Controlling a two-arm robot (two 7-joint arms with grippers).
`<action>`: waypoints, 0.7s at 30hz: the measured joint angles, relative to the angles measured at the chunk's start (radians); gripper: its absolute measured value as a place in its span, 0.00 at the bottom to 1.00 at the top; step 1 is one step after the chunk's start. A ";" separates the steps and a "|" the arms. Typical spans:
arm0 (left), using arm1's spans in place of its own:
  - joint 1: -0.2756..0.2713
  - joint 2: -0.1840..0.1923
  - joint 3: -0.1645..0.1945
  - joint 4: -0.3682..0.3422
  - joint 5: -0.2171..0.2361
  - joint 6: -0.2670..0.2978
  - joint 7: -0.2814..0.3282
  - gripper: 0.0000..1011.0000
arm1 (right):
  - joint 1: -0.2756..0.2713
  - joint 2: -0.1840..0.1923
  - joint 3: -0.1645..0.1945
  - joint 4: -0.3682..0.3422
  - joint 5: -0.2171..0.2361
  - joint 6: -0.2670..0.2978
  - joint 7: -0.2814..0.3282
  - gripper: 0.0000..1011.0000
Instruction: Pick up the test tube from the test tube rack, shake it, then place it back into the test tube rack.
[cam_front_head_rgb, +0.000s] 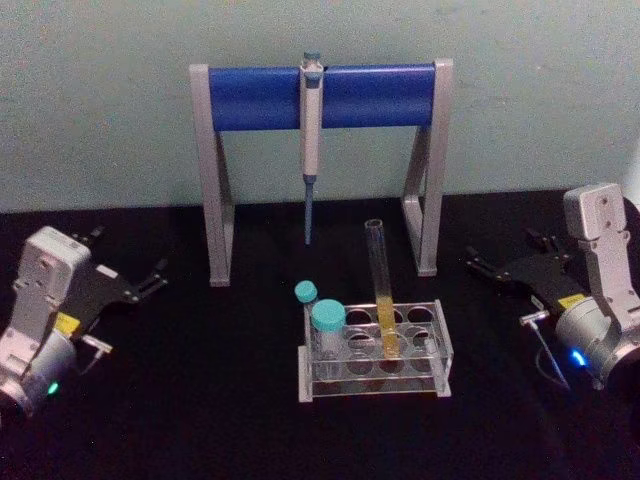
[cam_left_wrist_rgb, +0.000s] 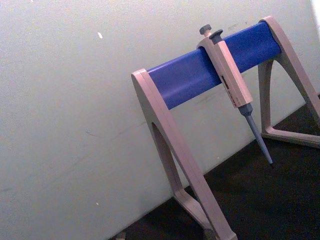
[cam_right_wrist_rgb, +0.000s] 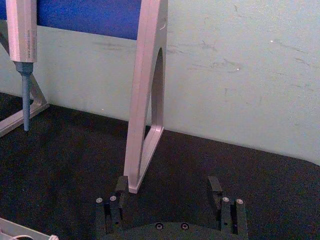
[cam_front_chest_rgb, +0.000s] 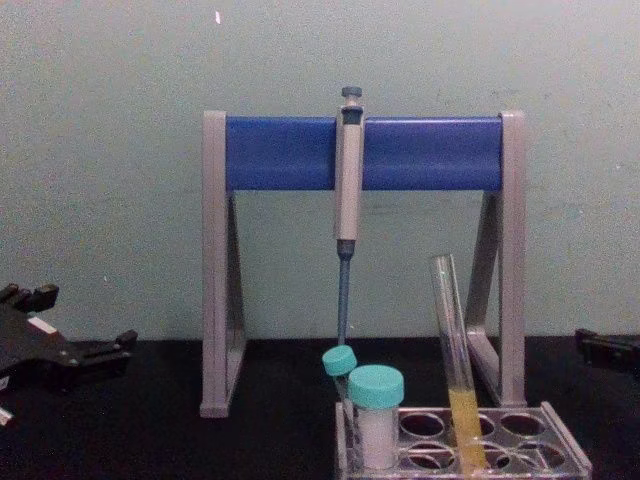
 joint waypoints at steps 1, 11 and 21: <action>0.000 0.000 0.000 0.000 0.000 0.000 0.000 0.99 | 0.000 0.000 0.000 0.000 0.000 0.000 0.000 0.99; 0.000 0.000 0.000 0.000 0.000 0.000 0.000 0.99 | 0.001 0.001 -0.001 -0.001 0.000 -0.001 0.001 0.99; 0.000 0.000 0.000 0.000 0.000 0.000 0.000 0.99 | 0.001 0.002 -0.002 -0.001 0.001 -0.002 0.001 0.99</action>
